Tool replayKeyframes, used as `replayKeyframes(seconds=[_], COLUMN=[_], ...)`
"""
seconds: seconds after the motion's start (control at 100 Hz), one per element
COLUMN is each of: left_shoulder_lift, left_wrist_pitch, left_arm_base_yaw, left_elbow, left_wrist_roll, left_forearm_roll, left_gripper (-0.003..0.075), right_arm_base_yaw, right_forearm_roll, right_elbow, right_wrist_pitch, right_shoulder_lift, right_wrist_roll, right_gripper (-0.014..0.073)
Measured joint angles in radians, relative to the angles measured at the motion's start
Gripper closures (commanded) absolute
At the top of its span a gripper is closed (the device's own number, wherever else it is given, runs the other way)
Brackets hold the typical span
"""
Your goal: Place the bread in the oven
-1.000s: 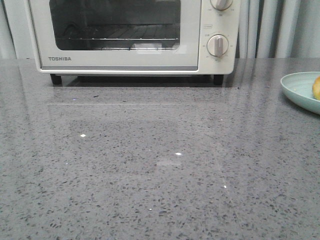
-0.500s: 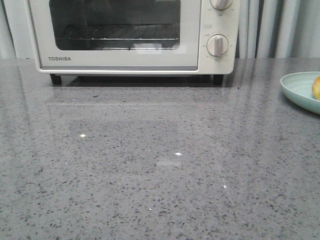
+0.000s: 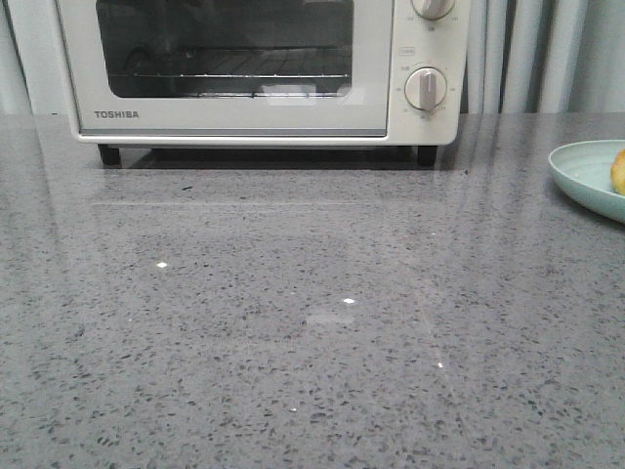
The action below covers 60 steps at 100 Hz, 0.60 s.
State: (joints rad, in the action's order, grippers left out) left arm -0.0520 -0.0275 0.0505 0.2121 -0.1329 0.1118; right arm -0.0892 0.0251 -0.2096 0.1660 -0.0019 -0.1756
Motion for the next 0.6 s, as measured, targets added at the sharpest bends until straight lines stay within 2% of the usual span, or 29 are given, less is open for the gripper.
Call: replayKeyframes(seconds=[0.31, 0.6], left_shoulder_lift=[-0.197, -0.401], left_wrist_pitch=[0.043, 0.028], left_arm_base_yaw=[0.022, 0.200], left_elbow=[0.207, 0.340], left_wrist_roll=[0.000, 0.000], left_forearm_roll=[-0.006, -0.010], left_gripper=[0.0742, 0.0742], right_arm_base_yaw=[0.000, 0.000], right_forearm_roll=[0.050, 0.052], right_elbow=[-0.230, -0.423], right_wrist_pitch=[0.320, 0.524], right_shoulder_lift=[0.184, 0.364], right_wrist_roll=[0.000, 0.000], right_gripper=[0.0650, 0.0650])
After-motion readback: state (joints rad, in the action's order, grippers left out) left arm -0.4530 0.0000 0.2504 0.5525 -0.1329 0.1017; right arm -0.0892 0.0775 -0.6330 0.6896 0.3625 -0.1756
